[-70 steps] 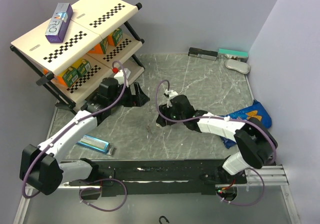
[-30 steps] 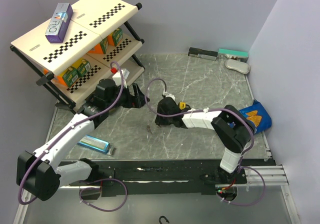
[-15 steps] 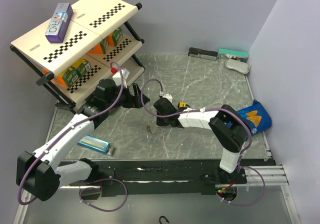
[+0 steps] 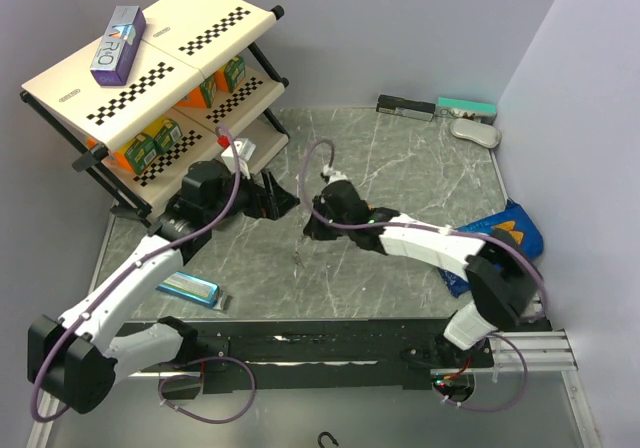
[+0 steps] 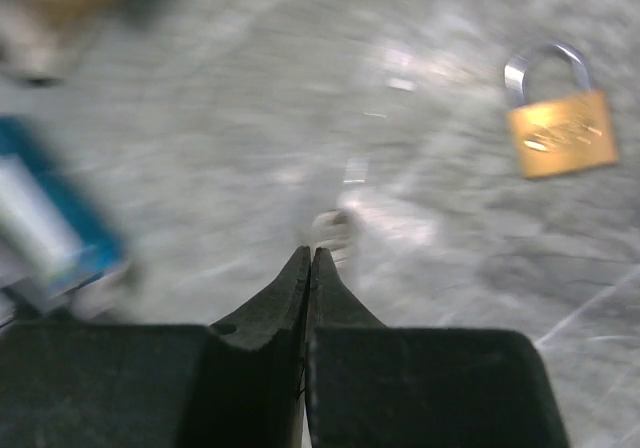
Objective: Unlock with the key
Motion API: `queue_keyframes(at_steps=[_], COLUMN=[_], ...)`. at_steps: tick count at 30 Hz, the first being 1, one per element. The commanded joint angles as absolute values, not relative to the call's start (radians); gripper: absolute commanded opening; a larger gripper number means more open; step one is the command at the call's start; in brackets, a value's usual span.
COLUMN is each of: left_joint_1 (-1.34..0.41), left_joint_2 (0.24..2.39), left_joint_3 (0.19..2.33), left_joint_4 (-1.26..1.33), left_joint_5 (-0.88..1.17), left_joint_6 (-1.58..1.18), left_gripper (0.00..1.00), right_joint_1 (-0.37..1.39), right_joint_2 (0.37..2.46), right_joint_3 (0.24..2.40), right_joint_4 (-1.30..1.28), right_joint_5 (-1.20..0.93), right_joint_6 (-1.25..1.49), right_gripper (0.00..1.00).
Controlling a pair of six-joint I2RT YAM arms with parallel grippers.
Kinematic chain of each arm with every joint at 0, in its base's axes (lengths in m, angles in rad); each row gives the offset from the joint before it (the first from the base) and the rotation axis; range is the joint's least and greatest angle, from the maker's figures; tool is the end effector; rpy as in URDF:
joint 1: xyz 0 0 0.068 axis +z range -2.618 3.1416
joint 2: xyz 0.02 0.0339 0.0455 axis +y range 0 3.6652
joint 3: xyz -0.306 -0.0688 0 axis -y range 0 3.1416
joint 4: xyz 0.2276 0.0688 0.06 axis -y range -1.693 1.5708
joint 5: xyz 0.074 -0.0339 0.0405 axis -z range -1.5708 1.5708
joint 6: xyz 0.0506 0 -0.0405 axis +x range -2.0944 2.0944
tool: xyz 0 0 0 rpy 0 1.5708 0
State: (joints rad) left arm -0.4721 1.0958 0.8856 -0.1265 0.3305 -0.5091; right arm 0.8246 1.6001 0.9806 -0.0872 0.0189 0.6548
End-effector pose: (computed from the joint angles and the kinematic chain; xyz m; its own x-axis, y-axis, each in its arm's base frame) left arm 0.1975 -0.1193 0.3566 -0.5995 -0.2115 -0.7719 0.4704 0.6872 -0.5536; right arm 0.2341 0.2518 0.2552 -0.7908 0.0416 -0.6107 -0.3061 0.8371 0.4534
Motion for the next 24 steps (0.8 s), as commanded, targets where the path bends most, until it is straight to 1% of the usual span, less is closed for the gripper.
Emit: queue_keyframes(at_steps=[1,2,5,7,10,15,20,24], left_joint_1=[-0.460,-0.459,-0.459,-0.457,-0.457,-0.459,-0.468,-0.497], left_joint_2=[1.002,0.990,0.937,0.914,0.925,0.968,1.043,1.084], left_joint_3=[0.848,0.841,0.812,0.789,0.781,0.778,0.796,0.798], left_joint_4=[0.040,0.066,0.168,0.247,0.282,0.307,0.327,0.347], left_joint_5=[0.494,0.529,0.656,0.736,0.788,0.788,0.791,0.789], left_joint_6=[-0.476,-0.468,-0.446,-0.454,-0.465,-0.465,-0.480,-0.480], left_gripper=[0.96,0.95,0.96,0.96,0.96,0.94,0.90,0.87], right_joint_1=[0.767,0.755,0.704,0.672,0.637,0.603,0.572,0.569], right_joint_2=[1.438,1.421,1.349,1.296,1.232,1.149,1.126,1.120], right_joint_3=[0.968,0.965,0.940,0.933,0.933,0.925,0.898,0.884], right_joint_4=[-0.025,-0.020,0.029,0.037,0.041,0.075,0.153,0.184], right_joint_5=[-0.165,-0.237,-0.358,-0.397,-0.462,-0.541,-0.629,-0.644], right_joint_6=[0.638,0.638,0.643,0.650,0.660,0.699,0.765,0.793], right_gripper=[0.00,0.00,0.00,0.00,0.00,0.00,0.00,0.00])
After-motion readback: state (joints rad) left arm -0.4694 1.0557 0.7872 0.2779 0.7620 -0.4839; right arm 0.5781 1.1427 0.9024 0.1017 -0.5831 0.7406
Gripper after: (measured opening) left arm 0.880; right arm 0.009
